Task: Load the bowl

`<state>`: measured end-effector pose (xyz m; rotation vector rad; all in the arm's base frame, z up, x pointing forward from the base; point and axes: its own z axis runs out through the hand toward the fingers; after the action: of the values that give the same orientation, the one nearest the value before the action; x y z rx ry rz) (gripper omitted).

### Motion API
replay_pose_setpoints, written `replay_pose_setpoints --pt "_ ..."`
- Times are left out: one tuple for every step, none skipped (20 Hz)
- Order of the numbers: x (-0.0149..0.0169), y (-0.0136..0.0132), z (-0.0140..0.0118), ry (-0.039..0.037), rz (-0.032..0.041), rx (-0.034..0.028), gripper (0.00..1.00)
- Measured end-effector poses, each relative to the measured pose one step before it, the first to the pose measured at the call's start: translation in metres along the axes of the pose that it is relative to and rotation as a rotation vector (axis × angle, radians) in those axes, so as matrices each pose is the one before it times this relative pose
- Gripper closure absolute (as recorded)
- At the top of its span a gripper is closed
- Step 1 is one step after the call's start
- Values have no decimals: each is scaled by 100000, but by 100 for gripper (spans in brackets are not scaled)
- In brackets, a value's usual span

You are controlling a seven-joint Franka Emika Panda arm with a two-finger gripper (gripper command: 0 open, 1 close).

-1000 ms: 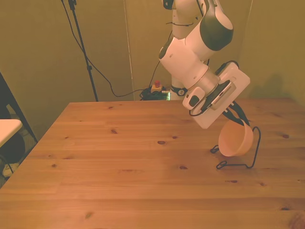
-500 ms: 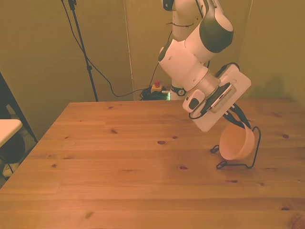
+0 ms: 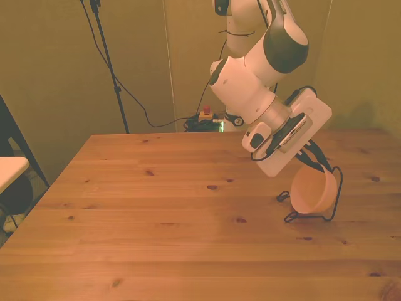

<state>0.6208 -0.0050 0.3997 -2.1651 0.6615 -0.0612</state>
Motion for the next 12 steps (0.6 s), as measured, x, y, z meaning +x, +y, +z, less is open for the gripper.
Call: replay_pose_setpoints --pt "15 33 43 -53 -151 139 100" --pt "8 23 30 -52 -137 52 100" --pt "6 30 38 -111 -31 39 100" --pt "11 45 61 -150 42 125 100" --pt "19 48 68 -113 50 253 100" --pt "15 38 67 -95 61 246 100" --pt "-1 14 53 -74 20 323 100" --pt "-17 -4 44 -82 1 270 100" --pt "-16 -14 32 -60 -21 52 100" --pt "-2 11 31 -50 22 -9 100" --pt "22 59 59 -76 105 -48 100" --pt "43 109 99 -126 206 -75 100"
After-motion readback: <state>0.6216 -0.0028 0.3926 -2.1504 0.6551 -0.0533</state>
